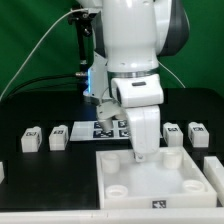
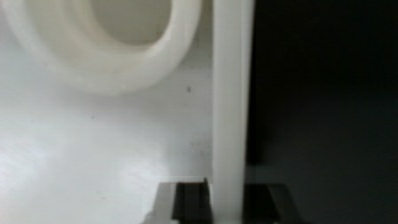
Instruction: Assemble one leg
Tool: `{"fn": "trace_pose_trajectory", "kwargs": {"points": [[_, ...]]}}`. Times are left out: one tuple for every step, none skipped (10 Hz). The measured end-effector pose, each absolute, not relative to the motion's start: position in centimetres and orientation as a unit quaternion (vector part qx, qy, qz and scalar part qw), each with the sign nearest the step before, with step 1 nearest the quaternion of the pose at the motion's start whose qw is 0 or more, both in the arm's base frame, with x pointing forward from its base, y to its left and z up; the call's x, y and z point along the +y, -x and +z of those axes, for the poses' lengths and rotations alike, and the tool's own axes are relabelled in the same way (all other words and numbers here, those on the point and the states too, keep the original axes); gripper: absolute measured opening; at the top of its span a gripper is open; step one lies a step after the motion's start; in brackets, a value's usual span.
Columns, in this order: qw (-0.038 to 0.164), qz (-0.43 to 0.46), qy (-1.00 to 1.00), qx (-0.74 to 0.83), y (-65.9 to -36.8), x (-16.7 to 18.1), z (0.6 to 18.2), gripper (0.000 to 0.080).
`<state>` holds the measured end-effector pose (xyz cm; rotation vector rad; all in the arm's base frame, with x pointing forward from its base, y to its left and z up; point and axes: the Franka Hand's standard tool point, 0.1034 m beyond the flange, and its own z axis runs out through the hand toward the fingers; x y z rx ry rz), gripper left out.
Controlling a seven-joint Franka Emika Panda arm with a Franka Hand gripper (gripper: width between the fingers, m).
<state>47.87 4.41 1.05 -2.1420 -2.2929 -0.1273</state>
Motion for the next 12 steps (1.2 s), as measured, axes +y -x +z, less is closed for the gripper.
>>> {"fn": "trace_pose_trajectory", "kwargs": {"points": [[0.000, -0.043, 0.694, -0.718, -48.8, 5.1, 1.1, 0.0061], [0.007, -0.034, 0.705, -0.708, -48.9, 5.2, 1.0, 0.0061], [0.014, -0.026, 0.715, -0.699, -49.0, 5.5, 1.0, 0.0061], [0.021, -0.016, 0.720, -0.693, -49.0, 5.9, 1.0, 0.0061], [0.026, -0.009, 0.722, -0.691, -49.0, 6.3, 1.0, 0.0061], [0.027, -0.007, 0.723, -0.691, -49.0, 6.3, 1.0, 0.0061], [0.026, -0.008, 0.722, -0.691, -49.0, 6.3, 1.0, 0.0061], [0.025, -0.011, 0.721, -0.693, -49.0, 6.3, 1.0, 0.0061], [0.025, -0.011, 0.721, -0.692, -49.0, 6.3, 1.0, 0.0061], [0.025, -0.010, 0.722, -0.692, -49.0, 6.2, 1.0, 0.0061], [0.025, -0.010, 0.722, -0.692, -49.0, 6.2, 1.0, 0.0252], [0.025, -0.010, 0.722, -0.691, -48.9, 6.2, 1.0, 0.0392]]}}
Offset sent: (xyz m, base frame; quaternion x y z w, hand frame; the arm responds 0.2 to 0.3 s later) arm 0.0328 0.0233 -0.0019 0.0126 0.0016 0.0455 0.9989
